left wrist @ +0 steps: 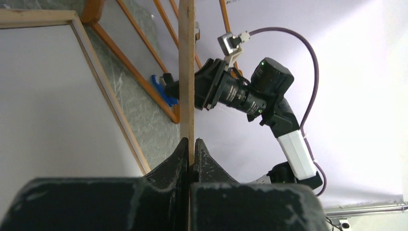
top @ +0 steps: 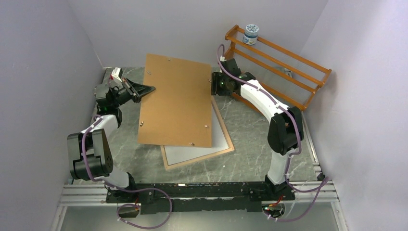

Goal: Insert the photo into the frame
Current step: Place the photo frame item in the photo frame.

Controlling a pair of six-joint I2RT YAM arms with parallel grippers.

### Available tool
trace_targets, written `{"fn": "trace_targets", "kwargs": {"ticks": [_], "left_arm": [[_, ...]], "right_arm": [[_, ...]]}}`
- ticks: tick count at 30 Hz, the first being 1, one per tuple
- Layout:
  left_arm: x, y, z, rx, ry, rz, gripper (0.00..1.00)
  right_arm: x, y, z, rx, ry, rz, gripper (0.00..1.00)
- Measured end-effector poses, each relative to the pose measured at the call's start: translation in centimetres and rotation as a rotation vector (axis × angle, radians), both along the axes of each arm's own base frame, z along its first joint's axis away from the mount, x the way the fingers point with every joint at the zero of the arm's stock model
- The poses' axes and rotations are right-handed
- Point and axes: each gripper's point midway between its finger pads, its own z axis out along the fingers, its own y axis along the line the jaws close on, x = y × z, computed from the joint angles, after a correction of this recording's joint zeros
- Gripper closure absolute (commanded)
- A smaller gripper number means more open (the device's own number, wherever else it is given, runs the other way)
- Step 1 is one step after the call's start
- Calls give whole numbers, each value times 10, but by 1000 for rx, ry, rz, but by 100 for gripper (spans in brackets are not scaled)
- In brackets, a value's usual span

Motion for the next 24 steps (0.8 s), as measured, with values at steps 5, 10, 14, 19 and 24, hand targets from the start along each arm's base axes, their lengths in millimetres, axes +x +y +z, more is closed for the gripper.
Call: {"fn": "trace_targets", "kwargs": {"ticks": [5,10,14,19,24], "left_arm": [[1,1,-11,-4,22,20,98],[-1,-3,-26,6,52,27,98],[-3,-5,-46,12,97,48,97],[-4,-3,-76,4,161,89,97],[-1,0,-113,-5,239,154,98]], "right_arm": [[-17,-4,-16,-10,48,18,38],[-25,-22,-15,49,75,-31,37],[-40,-44,-23,89,116,-104,36],[-64,-70,-59,116,219,-223,36],[-85,-81,-94,119,316,-295,36]]}}
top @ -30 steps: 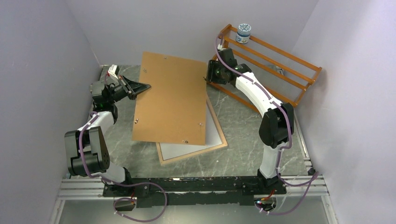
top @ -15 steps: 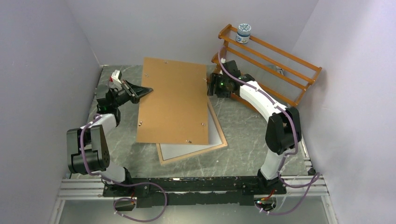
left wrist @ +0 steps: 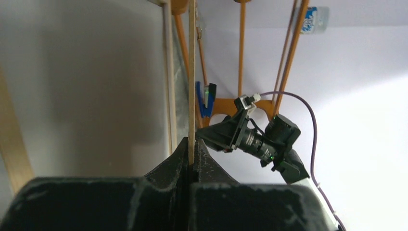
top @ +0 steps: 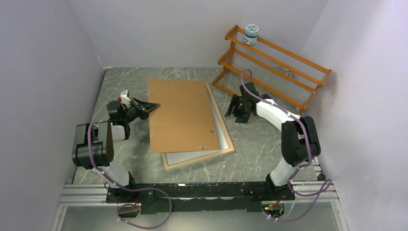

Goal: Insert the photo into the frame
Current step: Place the photo frame item in the photo frame.

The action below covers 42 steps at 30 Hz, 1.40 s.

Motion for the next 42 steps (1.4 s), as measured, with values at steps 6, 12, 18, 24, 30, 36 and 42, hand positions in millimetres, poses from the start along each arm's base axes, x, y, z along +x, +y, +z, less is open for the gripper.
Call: {"fn": "trace_targets", "kwargs": {"ticks": [6,12,18,24,30,36,42], "left_arm": [[7,-3,-24,10,33,45,97],[8,-9,-34,39,30,43,97],[9,-18,-50,53,54,36,98],[12,-20,-60,36,77,48,97],[14,-24,-59,28,72,59,97],[15,-27,-68,6,79,87,98],[10,-34,-70,-3,67,108,97]], "right_arm": [[-6,2,-14,42,37,-31,37],[-2,6,-26,77,65,-38,38],[-3,10,-37,92,96,-30,38],[-4,14,-37,119,94,-14,39],[-7,17,-42,138,110,-3,42],[-13,20,-49,159,135,5,47],[-16,25,-49,198,143,9,47]]}}
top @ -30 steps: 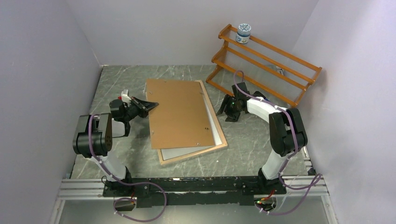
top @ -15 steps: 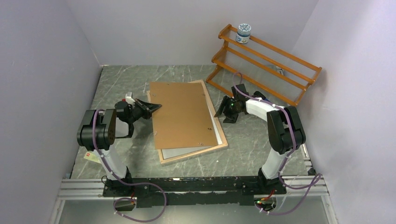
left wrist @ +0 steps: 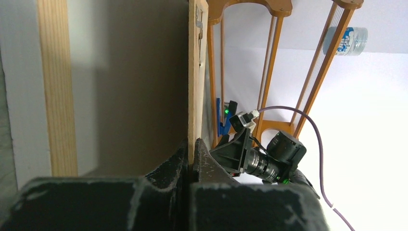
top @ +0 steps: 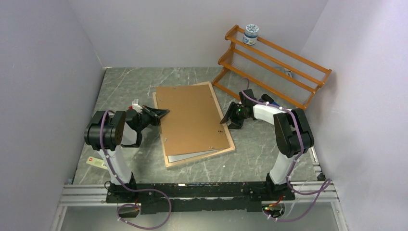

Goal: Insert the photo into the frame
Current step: Place the photo frame item in the photo frame.

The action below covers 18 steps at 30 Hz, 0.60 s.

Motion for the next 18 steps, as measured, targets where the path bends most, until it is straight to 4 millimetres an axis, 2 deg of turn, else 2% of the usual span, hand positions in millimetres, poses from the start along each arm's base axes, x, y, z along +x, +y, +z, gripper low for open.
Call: {"fn": "trace_targets", "kwargs": {"ticks": [5,18], "left_arm": [[-1,-9,1,9,-19,6,98],[-2,-9,3,66,-83,12,98]], "right_arm": [[0,2,0,26,5,-7,47],[0,1,0,27,5,-11,48]]}}
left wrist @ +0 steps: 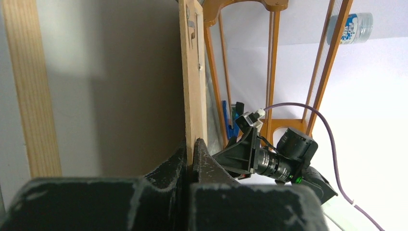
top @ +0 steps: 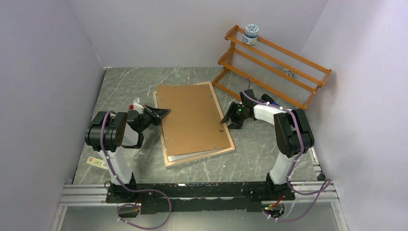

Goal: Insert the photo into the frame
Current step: Place the photo frame item in the photo frame.

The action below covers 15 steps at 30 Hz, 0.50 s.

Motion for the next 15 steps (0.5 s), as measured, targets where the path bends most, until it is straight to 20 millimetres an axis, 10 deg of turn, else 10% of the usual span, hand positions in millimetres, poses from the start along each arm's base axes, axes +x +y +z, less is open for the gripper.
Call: {"fn": "trace_targets", "kwargs": {"ticks": [15], "left_arm": [[-1,4,24,58,-86,-7,98]], "right_arm": [[0,-2,-1,-12,-4,-5,47]]}}
